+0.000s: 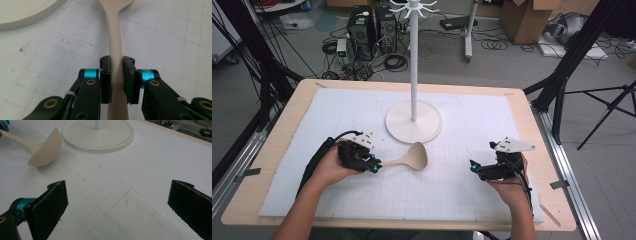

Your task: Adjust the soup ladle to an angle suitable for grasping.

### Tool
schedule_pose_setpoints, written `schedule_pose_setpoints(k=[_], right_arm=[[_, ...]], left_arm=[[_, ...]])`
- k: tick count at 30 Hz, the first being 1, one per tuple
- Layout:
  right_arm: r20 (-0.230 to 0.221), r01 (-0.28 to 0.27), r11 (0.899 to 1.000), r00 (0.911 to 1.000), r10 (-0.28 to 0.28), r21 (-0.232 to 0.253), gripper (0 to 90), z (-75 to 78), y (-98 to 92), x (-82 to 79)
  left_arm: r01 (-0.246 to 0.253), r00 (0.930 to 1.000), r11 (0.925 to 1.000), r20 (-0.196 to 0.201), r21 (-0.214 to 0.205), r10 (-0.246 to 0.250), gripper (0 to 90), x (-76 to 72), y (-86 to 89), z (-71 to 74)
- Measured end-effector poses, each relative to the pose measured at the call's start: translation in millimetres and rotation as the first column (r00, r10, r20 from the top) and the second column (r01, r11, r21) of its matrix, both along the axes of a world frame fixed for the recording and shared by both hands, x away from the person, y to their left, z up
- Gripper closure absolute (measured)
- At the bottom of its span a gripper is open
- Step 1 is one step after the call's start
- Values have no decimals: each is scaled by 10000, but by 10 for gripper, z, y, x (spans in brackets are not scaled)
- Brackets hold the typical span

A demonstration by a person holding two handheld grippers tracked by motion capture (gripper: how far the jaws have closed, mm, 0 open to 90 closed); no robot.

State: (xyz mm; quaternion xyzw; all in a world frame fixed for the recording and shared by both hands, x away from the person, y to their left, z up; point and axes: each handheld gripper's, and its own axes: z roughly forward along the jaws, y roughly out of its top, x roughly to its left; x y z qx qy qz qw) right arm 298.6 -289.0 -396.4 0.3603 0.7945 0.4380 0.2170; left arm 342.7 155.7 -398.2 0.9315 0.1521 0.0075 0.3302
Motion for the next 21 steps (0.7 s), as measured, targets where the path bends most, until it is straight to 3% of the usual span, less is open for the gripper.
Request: schedule_pose_setpoints(k=[8, 21], right_arm=[[71, 31, 10000, 10000, -31, 14, 15, 25, -30, -13], [191, 52, 10000, 9998, -53, 83, 15, 55, -72, -28]], left_arm=[[422, 9990, 9986, 167, -332, -416, 774, 4, -283, 19], [1372, 9904, 9905, 179, -37, -1371, 773, 69, -902, -24]])
